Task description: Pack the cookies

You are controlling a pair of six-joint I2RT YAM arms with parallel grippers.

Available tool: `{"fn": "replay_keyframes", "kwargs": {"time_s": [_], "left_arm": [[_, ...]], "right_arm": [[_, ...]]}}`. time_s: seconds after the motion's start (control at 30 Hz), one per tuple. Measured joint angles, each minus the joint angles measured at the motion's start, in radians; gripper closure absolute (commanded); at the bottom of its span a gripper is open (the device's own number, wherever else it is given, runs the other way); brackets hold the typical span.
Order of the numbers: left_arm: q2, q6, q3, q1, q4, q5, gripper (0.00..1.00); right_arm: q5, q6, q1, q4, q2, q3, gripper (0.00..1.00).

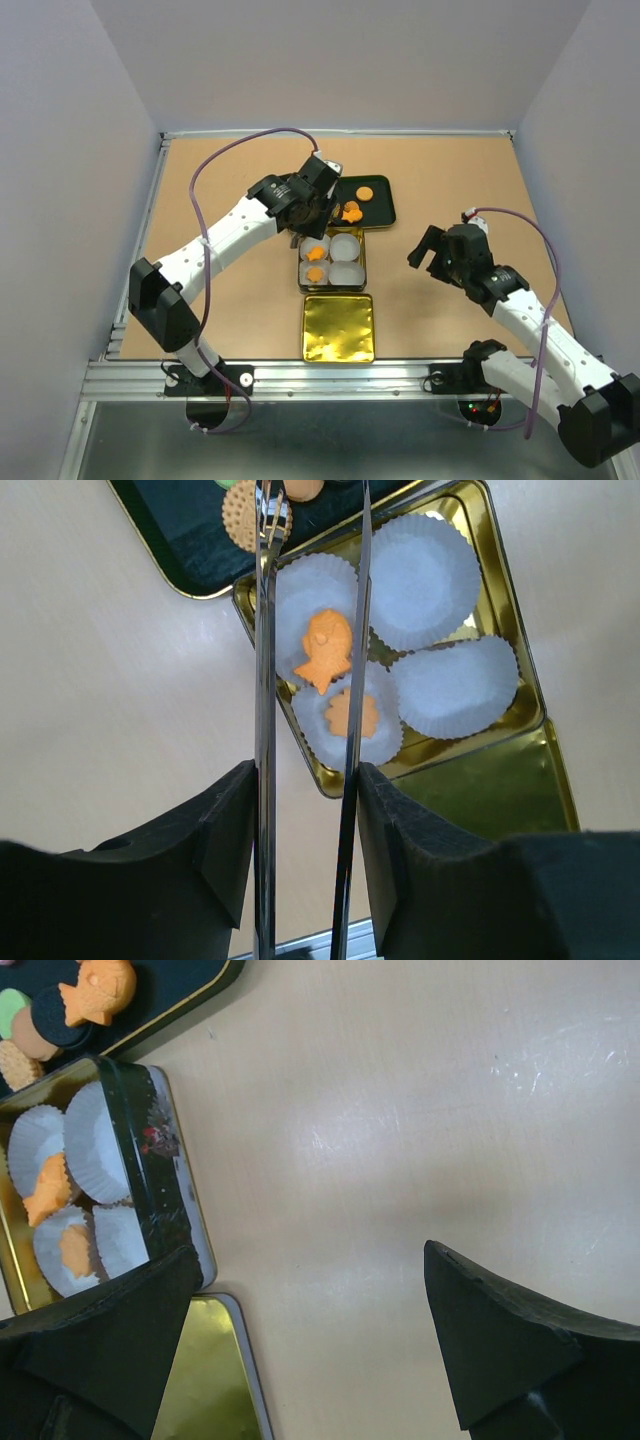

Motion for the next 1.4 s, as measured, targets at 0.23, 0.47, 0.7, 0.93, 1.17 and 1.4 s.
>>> {"fn": "replay_keyframes", "kwargs": {"time_s": [0.23,0.47,0.7,0.93,1.17,1.4], "left_arm": [[0.058,0.030,0.063,0.034,0.002,-0.026,0.47],[0.095,0.054,0.083,0.087,0.029,-0.025,0.43],[0.161,0.073,0.101,0.145,0.068,-0.004,0.37],[0.179,0.087,0.101,0.173,0.109,0.016,0.36],[0.245,0.093,0.107,0.176,0.142,0.034,0.36],[0.291,0.093,0.106,0.182,0.169,0.054,0.37]], "right_arm": [[0.003,-0.078,0.000,0.004,0.056,0.021,0.00],[0.013,-0.141,0.000,0.031,0.088,0.034,0.00],[0.018,-0.206,0.000,0.064,0.122,0.045,0.00],[0.017,-0.271,0.000,0.097,0.178,0.069,0.00],[0.016,-0.323,0.000,0.103,0.194,0.075,0.00],[0.013,-0.357,0.000,0.104,0.194,0.075,0.00]]}}
